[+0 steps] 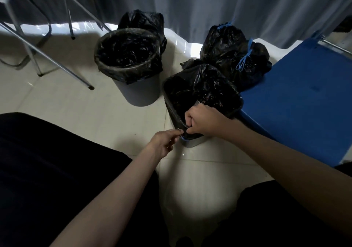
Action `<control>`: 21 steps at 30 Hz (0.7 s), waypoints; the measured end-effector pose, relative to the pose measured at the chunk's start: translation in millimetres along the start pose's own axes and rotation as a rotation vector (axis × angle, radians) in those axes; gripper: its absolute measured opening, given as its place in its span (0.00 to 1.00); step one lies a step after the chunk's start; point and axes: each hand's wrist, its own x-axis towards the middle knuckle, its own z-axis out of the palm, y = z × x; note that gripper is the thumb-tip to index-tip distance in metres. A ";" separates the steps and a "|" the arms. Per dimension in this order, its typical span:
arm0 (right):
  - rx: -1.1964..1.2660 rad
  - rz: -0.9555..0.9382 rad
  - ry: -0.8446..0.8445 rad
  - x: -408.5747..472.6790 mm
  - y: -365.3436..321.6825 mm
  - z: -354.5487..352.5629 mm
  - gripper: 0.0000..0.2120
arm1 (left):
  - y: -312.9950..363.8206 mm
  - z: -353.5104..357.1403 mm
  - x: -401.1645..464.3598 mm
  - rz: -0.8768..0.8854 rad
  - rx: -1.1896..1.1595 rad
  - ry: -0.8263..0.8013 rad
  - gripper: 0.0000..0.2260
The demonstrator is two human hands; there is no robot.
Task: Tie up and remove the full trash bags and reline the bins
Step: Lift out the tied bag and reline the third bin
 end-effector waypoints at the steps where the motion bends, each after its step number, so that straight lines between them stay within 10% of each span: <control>1: 0.017 0.003 -0.009 0.1 0.2 -0.1 0.05 | -1.8 -1.8 0.8 -0.007 0.013 -0.004 0.04; 21: 0.041 0.047 -0.153 -14.0 33.4 -3.6 0.12 | 22.2 -5.5 26.2 0.151 -0.252 0.021 0.20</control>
